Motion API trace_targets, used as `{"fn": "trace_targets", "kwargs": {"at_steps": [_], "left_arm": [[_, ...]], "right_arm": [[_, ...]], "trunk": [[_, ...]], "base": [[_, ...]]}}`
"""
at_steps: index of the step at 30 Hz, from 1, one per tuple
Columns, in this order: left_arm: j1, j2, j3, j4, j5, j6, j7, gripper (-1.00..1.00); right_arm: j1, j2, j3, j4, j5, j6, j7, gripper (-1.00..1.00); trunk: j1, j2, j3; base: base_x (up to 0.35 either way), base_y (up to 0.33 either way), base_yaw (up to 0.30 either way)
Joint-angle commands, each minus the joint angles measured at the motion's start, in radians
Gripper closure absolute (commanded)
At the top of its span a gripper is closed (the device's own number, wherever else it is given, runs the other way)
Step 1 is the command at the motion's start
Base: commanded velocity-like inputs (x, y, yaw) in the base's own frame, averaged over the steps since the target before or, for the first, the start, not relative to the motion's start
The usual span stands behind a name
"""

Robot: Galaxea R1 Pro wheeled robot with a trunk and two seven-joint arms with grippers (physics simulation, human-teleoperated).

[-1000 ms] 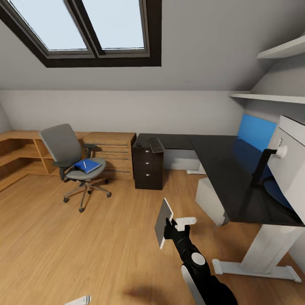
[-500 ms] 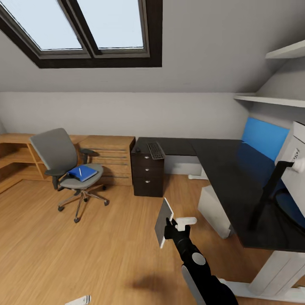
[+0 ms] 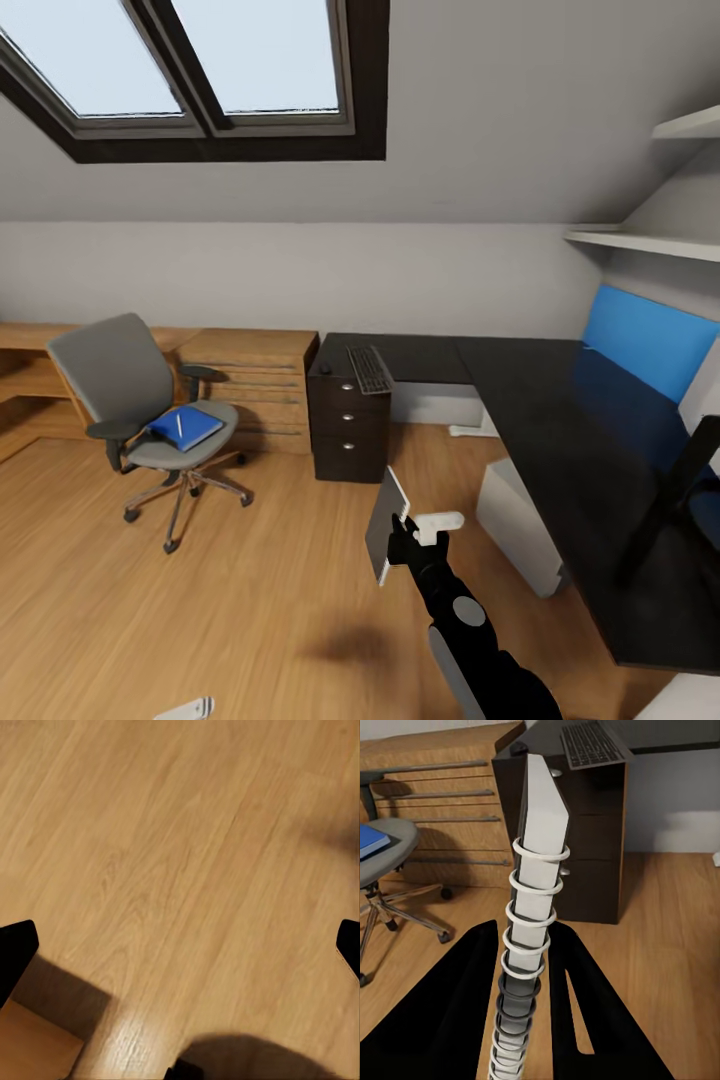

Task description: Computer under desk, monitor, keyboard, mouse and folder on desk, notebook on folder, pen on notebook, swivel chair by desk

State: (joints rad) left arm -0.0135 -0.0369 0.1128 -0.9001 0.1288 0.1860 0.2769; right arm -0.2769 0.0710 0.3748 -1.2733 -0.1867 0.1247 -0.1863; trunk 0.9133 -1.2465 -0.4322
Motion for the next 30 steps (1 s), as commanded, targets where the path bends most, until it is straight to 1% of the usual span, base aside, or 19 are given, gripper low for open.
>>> {"fn": "trace_targets", "kwargs": {"at_steps": [1, 9, 30], "left_arm": [[0.000, 0.000, 0.001, -0.002, 0.010, 0.003, 0.004, -1.00], [0.000, -0.002, 0.002, -0.003, 0.011, -0.003, 0.004, -1.00], [0.000, -0.003, 0.002, -0.003, 0.008, -0.003, 0.009, -1.00]], "right_arm": [[-0.001, 0.000, 0.002, -0.002, -0.007, 0.004, -0.006, 1.00], [0.000, 0.000, 0.003, -0.003, -0.007, 0.004, -0.006, 1.00], [0.001, 0.000, 0.001, -0.005, -0.005, 0.004, -0.006, 1.00]], "trunk": [[-0.003, 0.007, 0.002], [-0.034, 0.063, 0.027], [-0.115, 0.210, 0.093]], "base": [[0.275, 0.033, 0.000], [0.263, 0.006, 0.000], [0.340, 0.000, 0.000]]}}
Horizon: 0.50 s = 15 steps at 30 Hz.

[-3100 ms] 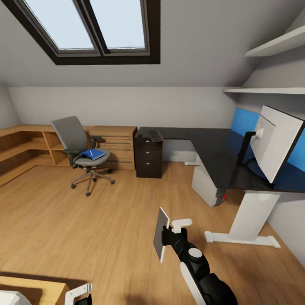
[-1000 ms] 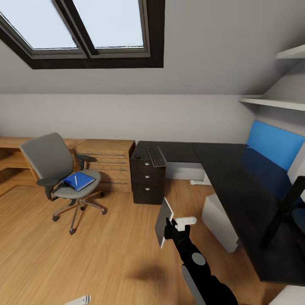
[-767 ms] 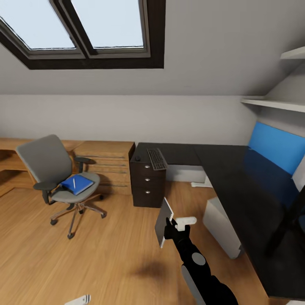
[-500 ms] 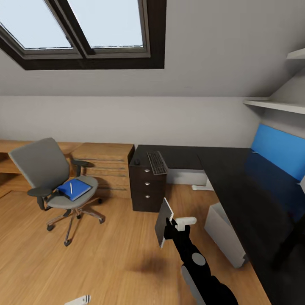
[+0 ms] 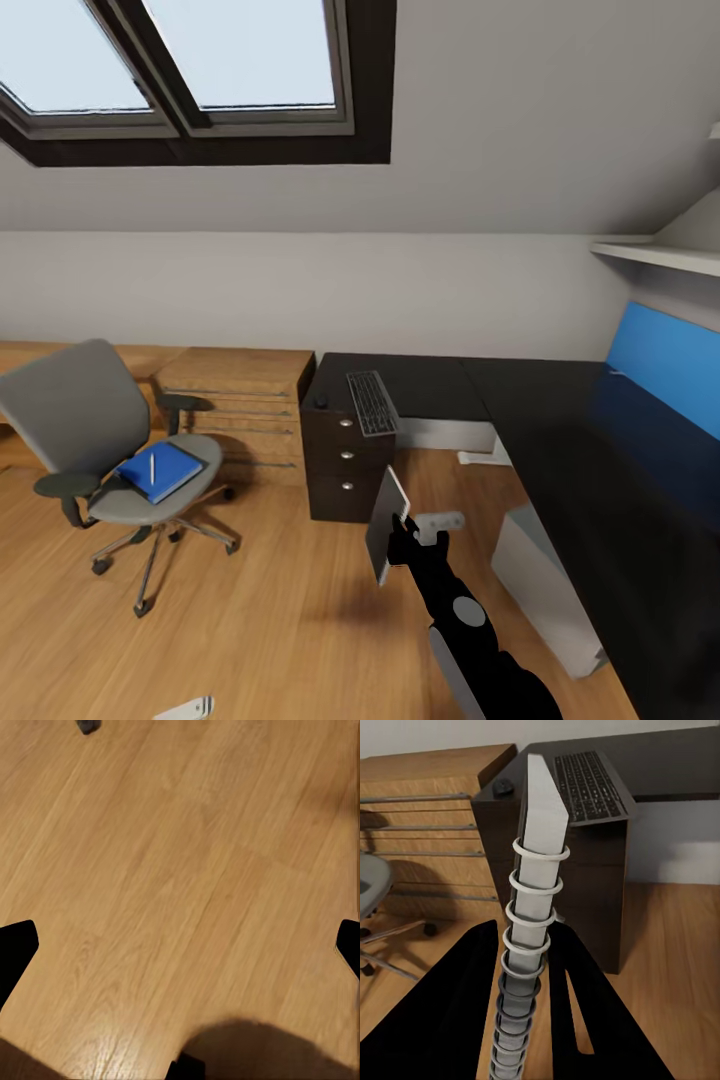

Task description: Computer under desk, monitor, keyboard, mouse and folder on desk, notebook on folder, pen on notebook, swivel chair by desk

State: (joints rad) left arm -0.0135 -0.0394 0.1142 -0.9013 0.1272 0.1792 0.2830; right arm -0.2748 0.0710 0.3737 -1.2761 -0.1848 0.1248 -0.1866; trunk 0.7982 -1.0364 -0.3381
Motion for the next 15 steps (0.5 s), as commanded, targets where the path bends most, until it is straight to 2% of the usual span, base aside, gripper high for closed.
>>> {"fn": "trace_targets", "kwargs": {"at_steps": [1, 15], "left_arm": [[0.000, -0.001, 0.001, -0.002, 0.009, 0.004, 0.003, -1.00], [0.000, 0.001, 0.000, -0.002, 0.009, 0.004, 0.001, -1.00]], "right_arm": [[-0.001, 0.000, 0.002, -0.002, -0.007, 0.004, -0.006, 1.00], [0.000, 0.004, 0.001, -0.019, -0.007, 0.004, -0.008, 1.00]], "trunk": [[-0.003, 0.007, 0.002], [-0.057, 0.105, 0.046]], "base": [[0.341, 0.000, 0.000], [0.341, 0.000, 0.000]]}}
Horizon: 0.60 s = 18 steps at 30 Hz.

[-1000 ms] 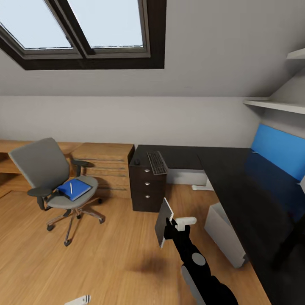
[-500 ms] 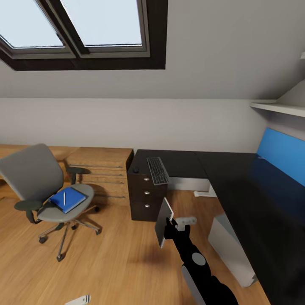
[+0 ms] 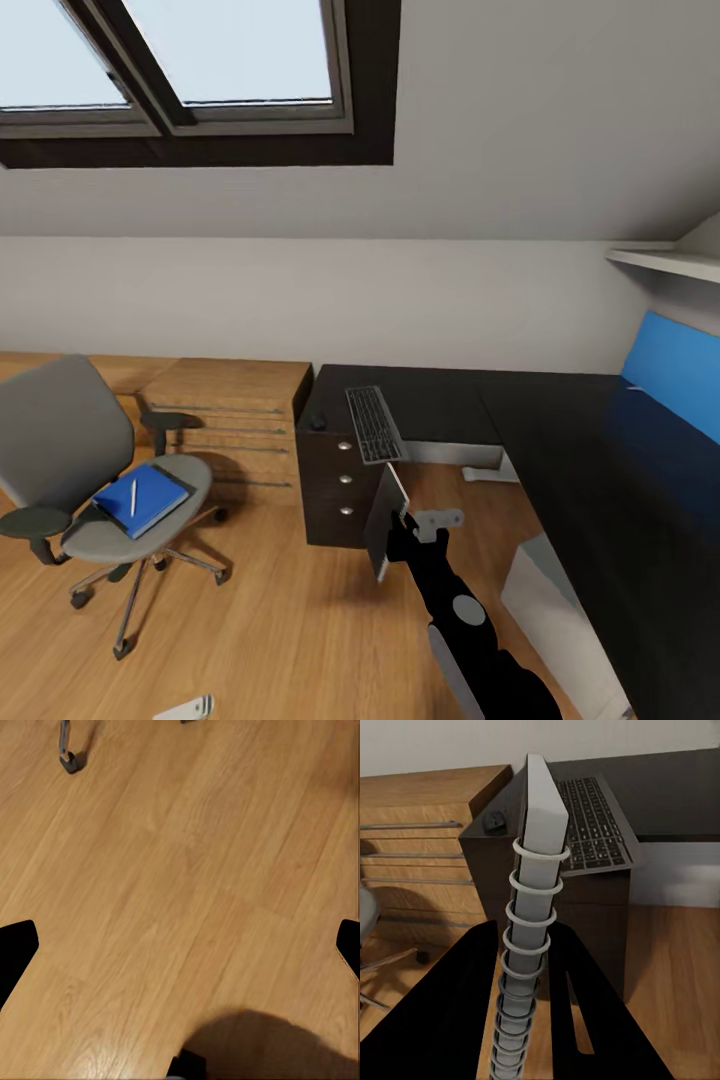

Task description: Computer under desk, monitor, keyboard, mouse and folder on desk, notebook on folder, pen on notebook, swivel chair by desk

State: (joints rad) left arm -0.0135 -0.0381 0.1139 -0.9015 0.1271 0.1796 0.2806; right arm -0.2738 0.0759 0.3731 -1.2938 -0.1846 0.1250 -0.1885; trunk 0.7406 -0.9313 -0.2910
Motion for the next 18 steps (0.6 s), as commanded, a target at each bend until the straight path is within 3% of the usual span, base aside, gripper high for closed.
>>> {"fn": "trace_targets", "kwargs": {"at_steps": [1, 4, 8, 12, 18], "left_arm": [[0.000, -0.001, 0.001, -0.002, 0.009, 0.004, 0.003, -1.00], [0.000, -0.002, 0.000, -0.002, 0.009, 0.004, 0.003, -1.00], [0.000, -0.003, 0.000, -0.001, 0.009, 0.004, 0.002, -1.00], [0.000, -0.004, -0.002, -0.001, 0.008, 0.004, 0.001, -1.00], [0.000, -0.004, -0.003, 0.000, 0.008, 0.003, 0.001, -1.00]], "right_arm": [[-0.001, 0.002, 0.002, -0.003, -0.009, 0.005, -0.006, 1.00], [-0.004, 0.009, -0.003, -0.009, -0.012, 0.006, -0.007, 1.00], [-0.009, 0.028, -0.042, -0.073, -0.016, 0.011, -0.017, 1.00], [-0.012, 0.057, -0.094, -0.157, -0.043, 0.014, -0.032, 1.00], [-0.011, 0.064, -0.119, -0.210, -0.075, -0.001, -0.038, 1.00]], "trunk": [[-0.003, 0.006, 0.002], [-0.015, 0.027, 0.011], [-0.030, 0.055, 0.024], [-0.030, 0.055, 0.024], [-0.030, 0.055, 0.024]], "base": [[0.341, 0.000, 0.000], [0.341, 0.000, 0.000], [0.341, 0.000, 0.000], [0.327, 0.000, 0.000], [0.192, 0.000, 0.000]]}}
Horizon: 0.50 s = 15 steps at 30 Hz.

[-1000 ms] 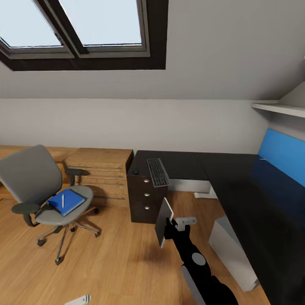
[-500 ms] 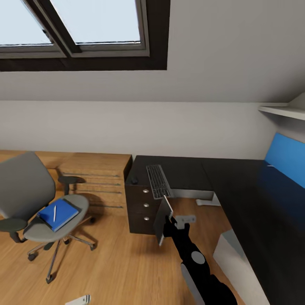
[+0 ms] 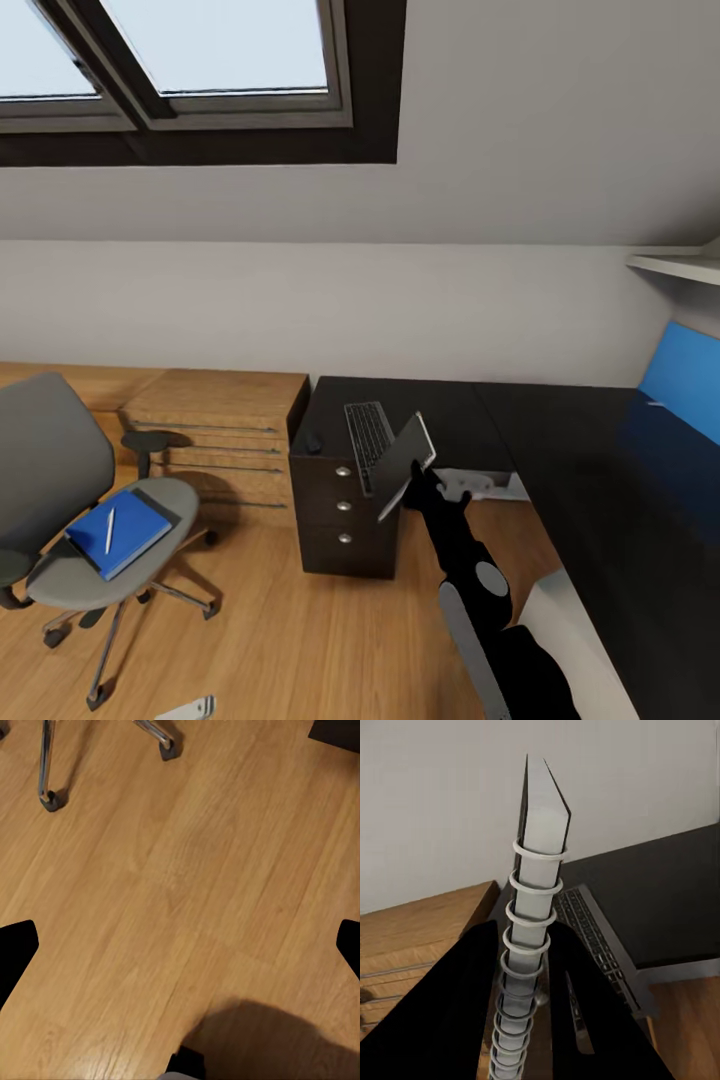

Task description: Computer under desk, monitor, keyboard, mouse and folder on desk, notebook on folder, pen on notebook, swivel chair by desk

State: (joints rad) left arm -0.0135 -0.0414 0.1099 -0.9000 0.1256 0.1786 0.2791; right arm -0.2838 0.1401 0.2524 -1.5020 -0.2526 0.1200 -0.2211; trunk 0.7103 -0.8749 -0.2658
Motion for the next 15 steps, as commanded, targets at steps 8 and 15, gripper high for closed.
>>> {"fn": "trace_targets", "kwargs": {"at_steps": [8, 15], "left_arm": [[0.000, -0.001, 0.001, -0.002, 0.009, 0.004, 0.005, -1.00], [0.000, -0.001, 0.001, -0.002, 0.009, 0.004, 0.005, -1.00]], "right_arm": [[0.006, -0.004, -0.003, -0.007, -0.014, -0.031, -0.005, 1.00], [0.006, -0.005, -0.007, -0.007, -0.019, -0.035, -0.006, 1.00]], "trunk": [[0.000, -0.001, -0.001], [0.000, -0.001, -0.001]], "base": [[0.024, 0.000, 0.000], [0.001, 0.000, 0.000]]}}
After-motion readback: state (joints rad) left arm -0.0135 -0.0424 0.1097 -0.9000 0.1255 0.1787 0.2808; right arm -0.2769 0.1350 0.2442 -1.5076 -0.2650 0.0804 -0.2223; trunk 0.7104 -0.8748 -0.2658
